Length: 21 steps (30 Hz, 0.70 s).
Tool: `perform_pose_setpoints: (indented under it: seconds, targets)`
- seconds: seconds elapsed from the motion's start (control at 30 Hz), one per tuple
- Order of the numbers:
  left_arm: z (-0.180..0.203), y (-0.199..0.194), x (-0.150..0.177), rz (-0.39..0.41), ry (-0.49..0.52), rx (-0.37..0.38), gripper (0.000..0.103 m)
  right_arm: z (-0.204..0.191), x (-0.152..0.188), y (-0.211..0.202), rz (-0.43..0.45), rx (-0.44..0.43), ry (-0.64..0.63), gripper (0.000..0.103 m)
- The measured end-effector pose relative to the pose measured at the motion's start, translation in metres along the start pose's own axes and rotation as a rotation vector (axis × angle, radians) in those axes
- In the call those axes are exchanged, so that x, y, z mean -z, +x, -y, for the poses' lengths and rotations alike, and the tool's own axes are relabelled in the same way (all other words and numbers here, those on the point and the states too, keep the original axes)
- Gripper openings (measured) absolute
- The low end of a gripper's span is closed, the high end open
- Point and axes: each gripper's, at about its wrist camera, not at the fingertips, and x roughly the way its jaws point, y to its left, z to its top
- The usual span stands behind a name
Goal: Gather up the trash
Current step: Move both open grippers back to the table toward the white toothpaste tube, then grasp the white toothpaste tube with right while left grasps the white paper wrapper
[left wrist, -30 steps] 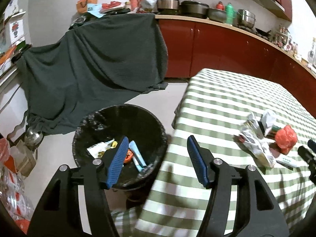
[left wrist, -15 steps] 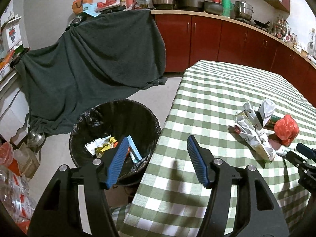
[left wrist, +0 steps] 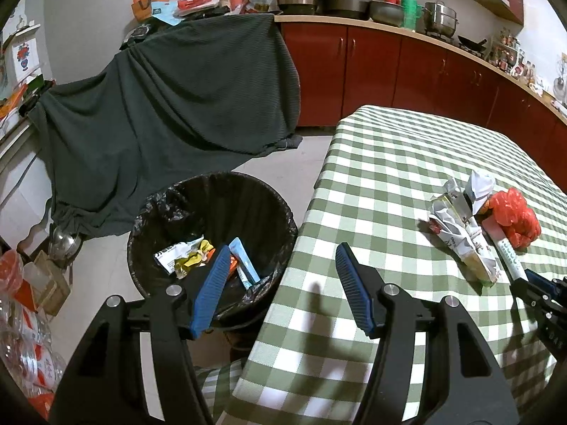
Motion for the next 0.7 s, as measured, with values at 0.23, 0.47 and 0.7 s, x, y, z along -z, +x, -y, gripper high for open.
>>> perform_pose_setpoints:
  seconds: [0.23, 0.47, 0.7]
  targets:
    - [-0.003, -0.002, 0.002, -0.001, -0.003, 0.008, 0.060, 0.000, -0.010, 0.006, 0.005, 0.013, 0.031, 0.019]
    - [-0.004, -0.003, 0.002, 0.002, -0.005, 0.012, 0.060, -0.005, -0.016, 0.011, -0.003, 0.006, 0.032, 0.037]
    - [-0.001, -0.004, 0.003, -0.008, -0.003, 0.029, 0.060, -0.007, -0.019, 0.020, 0.003, 0.013, 0.041, 0.020]
